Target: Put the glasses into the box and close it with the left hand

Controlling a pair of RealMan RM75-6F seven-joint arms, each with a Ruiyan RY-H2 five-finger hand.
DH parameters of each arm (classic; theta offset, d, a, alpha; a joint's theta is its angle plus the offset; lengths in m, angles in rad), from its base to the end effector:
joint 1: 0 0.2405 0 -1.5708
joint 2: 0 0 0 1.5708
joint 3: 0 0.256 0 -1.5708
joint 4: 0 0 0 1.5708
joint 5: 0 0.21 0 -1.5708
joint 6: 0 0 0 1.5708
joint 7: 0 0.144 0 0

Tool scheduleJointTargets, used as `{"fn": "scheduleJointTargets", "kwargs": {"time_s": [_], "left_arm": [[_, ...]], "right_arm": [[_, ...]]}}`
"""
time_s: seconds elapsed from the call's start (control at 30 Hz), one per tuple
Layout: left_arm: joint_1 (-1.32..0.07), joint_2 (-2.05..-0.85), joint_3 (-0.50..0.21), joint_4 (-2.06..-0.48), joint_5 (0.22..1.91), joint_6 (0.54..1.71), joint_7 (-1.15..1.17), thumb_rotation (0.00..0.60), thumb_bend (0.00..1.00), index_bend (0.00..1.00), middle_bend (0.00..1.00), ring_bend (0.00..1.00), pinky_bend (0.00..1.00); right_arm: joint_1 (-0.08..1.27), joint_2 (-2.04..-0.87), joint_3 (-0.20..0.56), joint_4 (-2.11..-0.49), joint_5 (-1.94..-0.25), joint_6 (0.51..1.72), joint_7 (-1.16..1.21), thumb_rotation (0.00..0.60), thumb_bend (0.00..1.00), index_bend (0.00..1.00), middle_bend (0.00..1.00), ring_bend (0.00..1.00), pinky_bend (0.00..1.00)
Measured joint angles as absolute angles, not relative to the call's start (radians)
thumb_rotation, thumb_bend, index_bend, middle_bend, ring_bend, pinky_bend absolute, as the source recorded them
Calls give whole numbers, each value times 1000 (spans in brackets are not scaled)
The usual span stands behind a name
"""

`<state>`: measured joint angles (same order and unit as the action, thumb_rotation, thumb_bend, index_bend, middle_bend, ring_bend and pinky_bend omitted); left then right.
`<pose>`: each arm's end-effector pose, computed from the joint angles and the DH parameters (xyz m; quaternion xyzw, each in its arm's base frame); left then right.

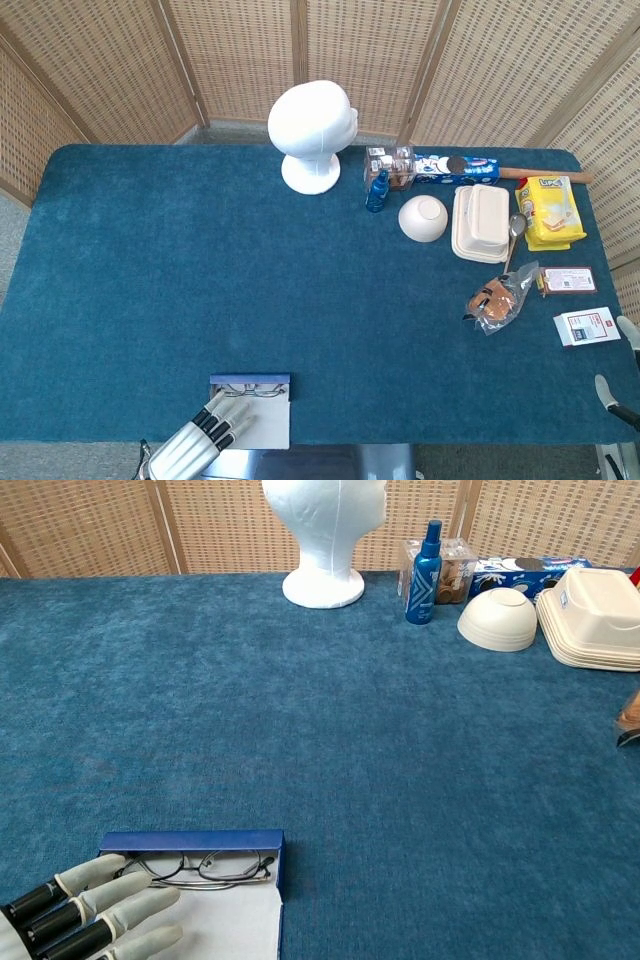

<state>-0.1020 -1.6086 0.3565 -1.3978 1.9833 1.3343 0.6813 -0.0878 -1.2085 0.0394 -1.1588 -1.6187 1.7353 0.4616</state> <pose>-0.2274 0.0565 -0.0473 -0.8739 -0.1570 -0.3115 0.3386 -0.3745 -0.1162 0.1986 0.5522 -0.3673 0.4607 0.5898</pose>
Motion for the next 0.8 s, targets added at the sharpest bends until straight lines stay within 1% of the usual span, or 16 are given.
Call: {"fn": "scheduleJointTargets", "kwargs": {"time_s": [0.1,0.23,0.4,0.8], "left_arm": [[-97,-1622,348,-1381,1987,1334,690,599,290,3,0,0,0],[-98,-1631,337,-1377,1985,1311,706,572,287,0,0,0,0],[-102,-1635,326,-1385,1982,1287,725,562,286,0,0,0,0],[-106,-1643,300,-1397,2005,1311,734,565,286,11,1,0,0]], "right_arm": [[-93,-1210,40,-1152,-1613,1741,468,579,390,41,164,122,284],[-102,-1213,42,-1133,-1603,1752,488,582,390,40,164,122,284],[-110,-1219,43,-1115,-1596,1761,508,575,390,40,164,121,284],[-119,-1226,45,-1088,-1589,1772,531,581,388,41,164,121,284]]}}
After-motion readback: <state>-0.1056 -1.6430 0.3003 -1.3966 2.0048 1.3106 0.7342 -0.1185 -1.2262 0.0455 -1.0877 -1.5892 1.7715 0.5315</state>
